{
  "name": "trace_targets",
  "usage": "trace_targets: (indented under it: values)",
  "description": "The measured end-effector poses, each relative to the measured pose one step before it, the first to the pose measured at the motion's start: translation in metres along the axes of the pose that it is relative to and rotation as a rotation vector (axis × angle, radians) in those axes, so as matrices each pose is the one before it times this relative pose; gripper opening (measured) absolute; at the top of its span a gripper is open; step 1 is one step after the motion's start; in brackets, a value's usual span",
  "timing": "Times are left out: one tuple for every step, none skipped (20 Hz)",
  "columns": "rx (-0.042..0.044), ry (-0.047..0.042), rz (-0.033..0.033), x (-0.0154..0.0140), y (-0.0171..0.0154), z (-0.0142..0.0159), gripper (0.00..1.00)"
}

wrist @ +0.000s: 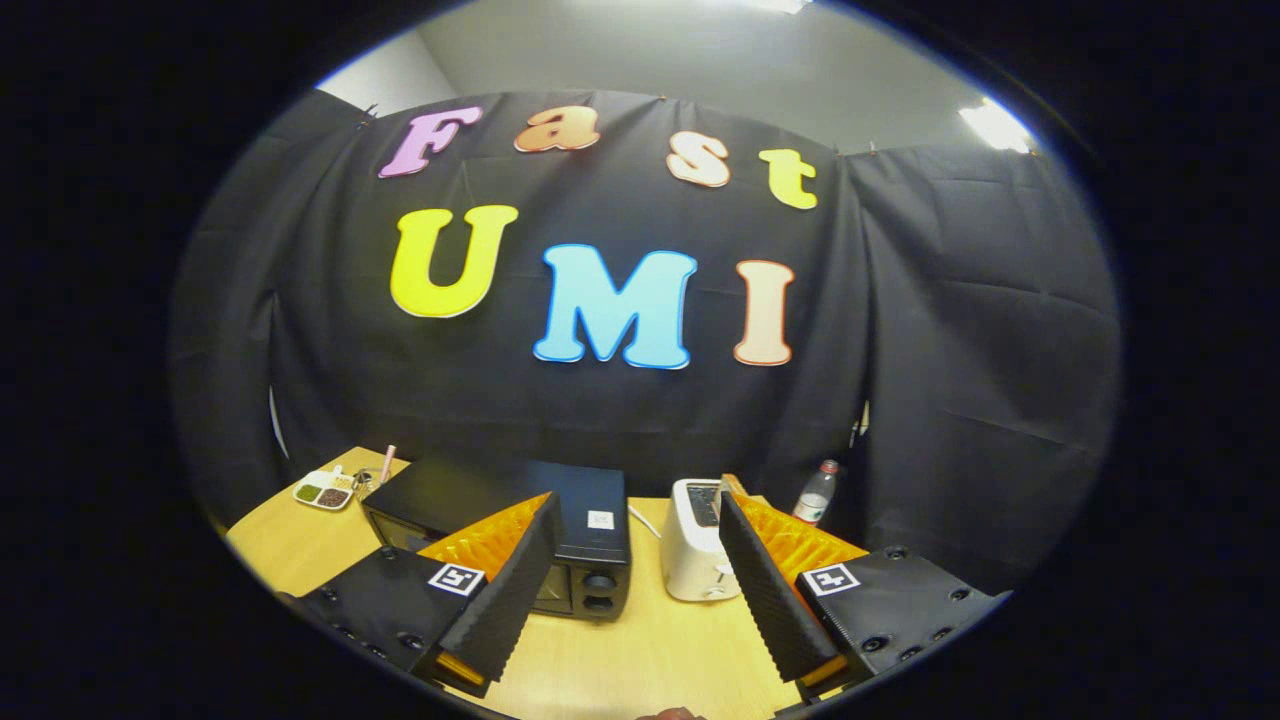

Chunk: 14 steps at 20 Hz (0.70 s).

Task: Open the toaster oven, put the food inside, and close the toaster oven door.

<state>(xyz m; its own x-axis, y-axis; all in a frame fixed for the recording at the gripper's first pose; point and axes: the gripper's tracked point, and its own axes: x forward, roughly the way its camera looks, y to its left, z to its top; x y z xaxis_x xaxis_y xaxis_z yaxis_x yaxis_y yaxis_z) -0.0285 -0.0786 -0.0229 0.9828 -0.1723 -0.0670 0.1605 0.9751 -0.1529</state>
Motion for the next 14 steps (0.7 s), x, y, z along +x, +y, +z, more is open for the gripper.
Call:
trace_targets:
  values:
    - [0.01708, 0.0103, -0.01697, -0.0091, -0.01252, -0.0076, 1.0]
    - [0.0075, 0.00457, -0.01848, -0.00486, -0.01358, -0.00492, 0.99]
    - [-0.00071, -0.00308, -0.02093, -0.00547, -0.01323, -0.00443, 0.99]
    - [-0.0008, 0.00111, -0.01978, -0.00513, -0.01277, -0.00437, 0.99]
    - [0.00162, 0.00548, -0.00859, -0.00433, -0.00649, -0.00329, 0.99]
    - [0.00552, 0.00736, -0.00603, -0.002, -0.00326, -0.00436, 0.99]
    - [0.00825, 0.00741, -0.00082, -0.00233, -0.00269, -0.00161, 0.99]
    - [0.00642, 0.00278, 0.00013, -0.00115, -0.00228, -0.00021, 0.99]
    - [0.00356, 0.00159, -0.00286, -0.00113, -0.00206, 0.00033, 0.99]
    - [0.00146, -0.00647, -0.00081, 0.00006, -0.0012, 0.0029, 0.99]
    - [0.00009, -0.00824, 0.00125, -0.00037, 0.0, 0.00348, 0.99]
    - [0.00128, -0.00255, 0.00197, 0.00081, 0.0001, 0.00227, 0.99]
    - [0.00157, -0.00198, 0.00367, 0.00084, 0.0017, 0.00229, 0.99]
    - [0.00204, -0.0024, 0.005, 0.00159, 0.00096, 0.00173, 0.99]
